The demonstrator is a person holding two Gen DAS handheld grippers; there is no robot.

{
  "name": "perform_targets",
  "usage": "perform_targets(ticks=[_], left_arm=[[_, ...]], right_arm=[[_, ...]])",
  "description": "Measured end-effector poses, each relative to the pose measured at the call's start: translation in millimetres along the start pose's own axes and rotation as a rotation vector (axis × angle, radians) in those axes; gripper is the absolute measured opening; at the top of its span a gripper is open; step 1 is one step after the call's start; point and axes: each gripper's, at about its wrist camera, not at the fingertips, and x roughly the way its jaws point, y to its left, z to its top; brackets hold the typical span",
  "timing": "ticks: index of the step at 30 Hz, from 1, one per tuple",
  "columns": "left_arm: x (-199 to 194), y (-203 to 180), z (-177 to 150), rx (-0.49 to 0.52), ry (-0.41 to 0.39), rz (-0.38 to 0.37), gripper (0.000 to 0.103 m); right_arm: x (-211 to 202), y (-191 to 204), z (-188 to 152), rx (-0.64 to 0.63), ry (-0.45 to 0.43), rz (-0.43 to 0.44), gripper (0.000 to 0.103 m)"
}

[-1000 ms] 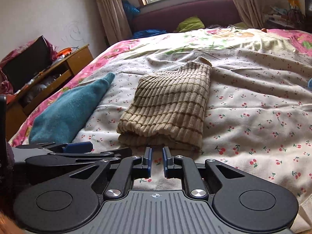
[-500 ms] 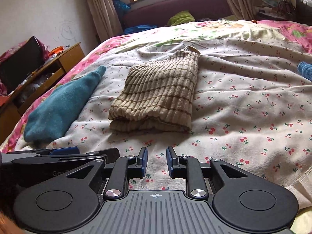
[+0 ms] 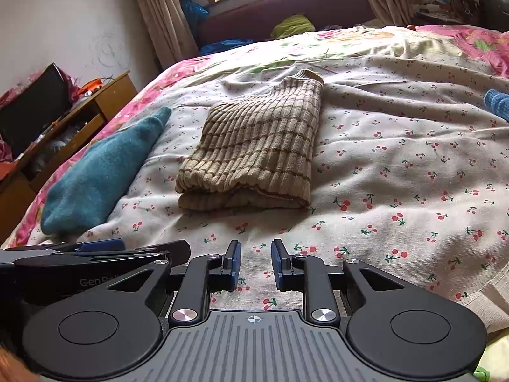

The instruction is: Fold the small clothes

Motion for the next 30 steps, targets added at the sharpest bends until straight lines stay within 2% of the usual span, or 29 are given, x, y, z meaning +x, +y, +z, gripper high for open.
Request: perform_targets(ticks=[7, 30], left_arm=[[0.5, -1.2, -0.1, 0.0, 0.024, 0.015, 0.097], [-2.4, -3.6, -4.3, 0.014, 0.015, 0.038, 0.096]], right_arm=[[0.7, -0.7, -0.8, 0.001, 0.002, 0.001, 0.023], [1.8, -2.4, -4.8, 0.013, 0.008, 0.0, 0.023]])
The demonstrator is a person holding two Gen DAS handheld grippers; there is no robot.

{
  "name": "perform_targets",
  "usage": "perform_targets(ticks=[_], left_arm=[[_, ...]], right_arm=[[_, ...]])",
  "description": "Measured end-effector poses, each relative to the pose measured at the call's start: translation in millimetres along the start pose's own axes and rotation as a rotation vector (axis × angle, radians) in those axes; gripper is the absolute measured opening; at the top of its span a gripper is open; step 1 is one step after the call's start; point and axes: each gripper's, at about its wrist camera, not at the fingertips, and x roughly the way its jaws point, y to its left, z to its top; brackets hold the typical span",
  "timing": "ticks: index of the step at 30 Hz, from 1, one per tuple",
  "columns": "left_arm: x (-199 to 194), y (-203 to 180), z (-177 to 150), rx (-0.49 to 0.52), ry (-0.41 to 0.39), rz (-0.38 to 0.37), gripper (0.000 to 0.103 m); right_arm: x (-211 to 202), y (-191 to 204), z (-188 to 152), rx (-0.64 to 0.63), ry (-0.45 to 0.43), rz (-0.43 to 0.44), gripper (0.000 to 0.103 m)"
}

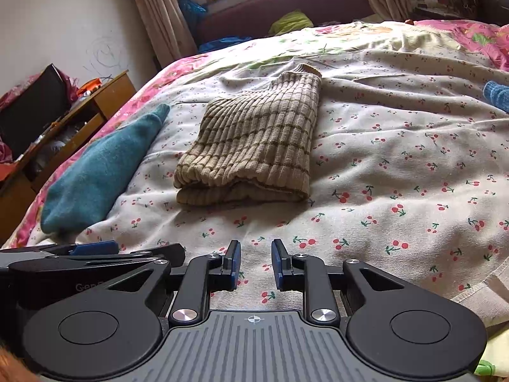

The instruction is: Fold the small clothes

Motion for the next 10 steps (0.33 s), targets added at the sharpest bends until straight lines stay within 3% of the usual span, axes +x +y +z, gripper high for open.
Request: perform_targets(ticks=[10], left_arm=[[-1.8, -1.7, -0.8, 0.01, -0.001, 0.006, 0.096]], right_arm=[[-1.6, -0.4, -0.5, 0.001, 0.001, 0.002, 0.023]])
